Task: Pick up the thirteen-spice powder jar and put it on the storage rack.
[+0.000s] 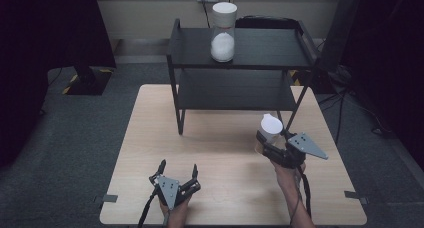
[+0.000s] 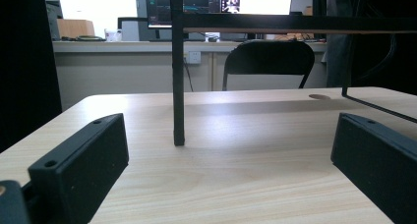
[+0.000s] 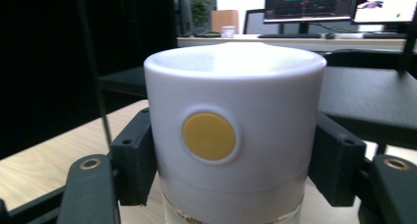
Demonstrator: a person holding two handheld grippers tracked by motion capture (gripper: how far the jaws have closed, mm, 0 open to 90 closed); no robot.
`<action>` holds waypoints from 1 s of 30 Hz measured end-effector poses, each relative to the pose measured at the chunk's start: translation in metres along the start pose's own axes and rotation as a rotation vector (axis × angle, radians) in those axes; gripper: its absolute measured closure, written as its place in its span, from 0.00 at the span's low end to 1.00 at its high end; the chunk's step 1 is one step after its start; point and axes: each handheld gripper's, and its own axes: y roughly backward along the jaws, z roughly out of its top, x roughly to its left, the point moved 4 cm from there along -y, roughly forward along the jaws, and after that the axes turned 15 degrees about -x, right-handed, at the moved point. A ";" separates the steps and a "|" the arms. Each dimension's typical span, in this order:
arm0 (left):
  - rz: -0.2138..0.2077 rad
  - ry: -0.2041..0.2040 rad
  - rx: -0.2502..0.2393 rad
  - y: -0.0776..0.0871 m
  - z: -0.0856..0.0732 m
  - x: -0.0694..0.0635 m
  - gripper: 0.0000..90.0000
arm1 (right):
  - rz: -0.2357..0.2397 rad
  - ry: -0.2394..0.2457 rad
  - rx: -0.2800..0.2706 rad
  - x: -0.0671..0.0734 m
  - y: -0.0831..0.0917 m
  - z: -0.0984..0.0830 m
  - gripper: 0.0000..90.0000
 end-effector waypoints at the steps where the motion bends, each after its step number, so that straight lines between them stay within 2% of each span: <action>1: 0.000 0.000 0.000 0.000 0.000 0.000 0.00 | 0.024 0.002 0.004 -0.002 -0.001 0.007 0.33; 10: 0.001 0.000 0.000 0.000 0.000 0.000 0.00 | 0.120 0.007 0.005 -0.008 -0.010 0.051 0.33; 18: 0.010 -0.002 0.000 0.000 0.000 -0.001 0.00 | 0.191 0.001 -0.003 -0.018 -0.027 0.091 0.33; 20: 0.010 -0.002 0.000 0.000 0.000 -0.001 0.01 | 0.206 0.009 -0.007 -0.020 -0.034 0.104 0.33; 24: 0.008 -0.001 -0.001 0.000 0.000 -0.001 0.01 | 0.231 -0.004 -0.011 -0.027 -0.048 0.126 0.33; 27: 0.008 -0.001 0.000 0.000 0.000 -0.001 0.01 | 0.250 0.013 -0.009 -0.031 -0.060 0.144 0.33; 30: 0.009 -0.001 0.000 0.000 0.000 -0.001 0.01 | 0.263 0.004 -0.006 -0.036 -0.073 0.161 0.33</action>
